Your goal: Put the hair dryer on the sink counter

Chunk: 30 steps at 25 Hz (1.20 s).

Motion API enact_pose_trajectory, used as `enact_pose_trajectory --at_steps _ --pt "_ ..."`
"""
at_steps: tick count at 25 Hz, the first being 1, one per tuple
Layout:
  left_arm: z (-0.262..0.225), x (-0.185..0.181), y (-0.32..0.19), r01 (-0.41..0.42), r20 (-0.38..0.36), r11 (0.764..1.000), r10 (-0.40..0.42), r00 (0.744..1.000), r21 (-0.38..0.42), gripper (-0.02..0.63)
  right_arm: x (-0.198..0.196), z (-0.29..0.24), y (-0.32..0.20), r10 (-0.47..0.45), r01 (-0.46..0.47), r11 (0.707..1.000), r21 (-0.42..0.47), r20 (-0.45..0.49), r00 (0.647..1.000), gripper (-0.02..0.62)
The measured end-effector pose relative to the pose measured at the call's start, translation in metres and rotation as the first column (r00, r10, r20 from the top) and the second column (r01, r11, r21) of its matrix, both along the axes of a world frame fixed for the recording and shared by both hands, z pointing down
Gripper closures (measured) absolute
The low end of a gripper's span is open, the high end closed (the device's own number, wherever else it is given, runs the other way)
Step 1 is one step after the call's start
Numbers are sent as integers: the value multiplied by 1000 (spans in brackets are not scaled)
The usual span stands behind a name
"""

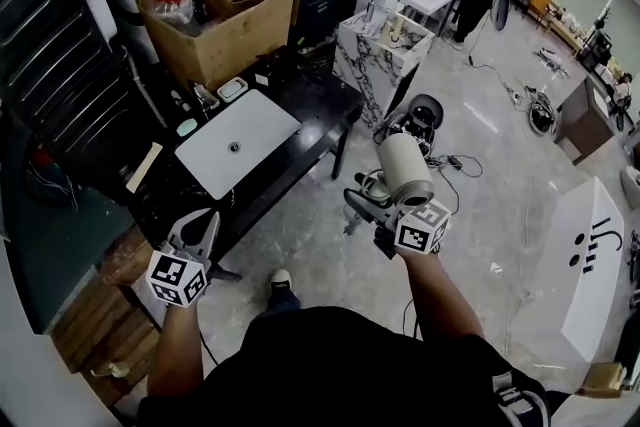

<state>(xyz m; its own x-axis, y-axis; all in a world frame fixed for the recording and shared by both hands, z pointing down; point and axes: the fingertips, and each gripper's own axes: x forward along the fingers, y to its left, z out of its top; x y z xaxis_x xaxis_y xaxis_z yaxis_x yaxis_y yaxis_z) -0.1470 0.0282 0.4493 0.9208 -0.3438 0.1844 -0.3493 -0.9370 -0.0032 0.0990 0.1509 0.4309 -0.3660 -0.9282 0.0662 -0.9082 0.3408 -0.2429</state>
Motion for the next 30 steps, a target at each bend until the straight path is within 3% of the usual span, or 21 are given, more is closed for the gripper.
enact_pose_trajectory --at_steps 15,30 --pt "8 44 -125 -64 3 997 65 998 -42 592 29 12 -111 54 -55 995 -84 -10 998 402" --pt "7 46 -228 -98 -19 994 98 995 -43 592 24 7 -214 54 -57 996 -75 -33 998 402"
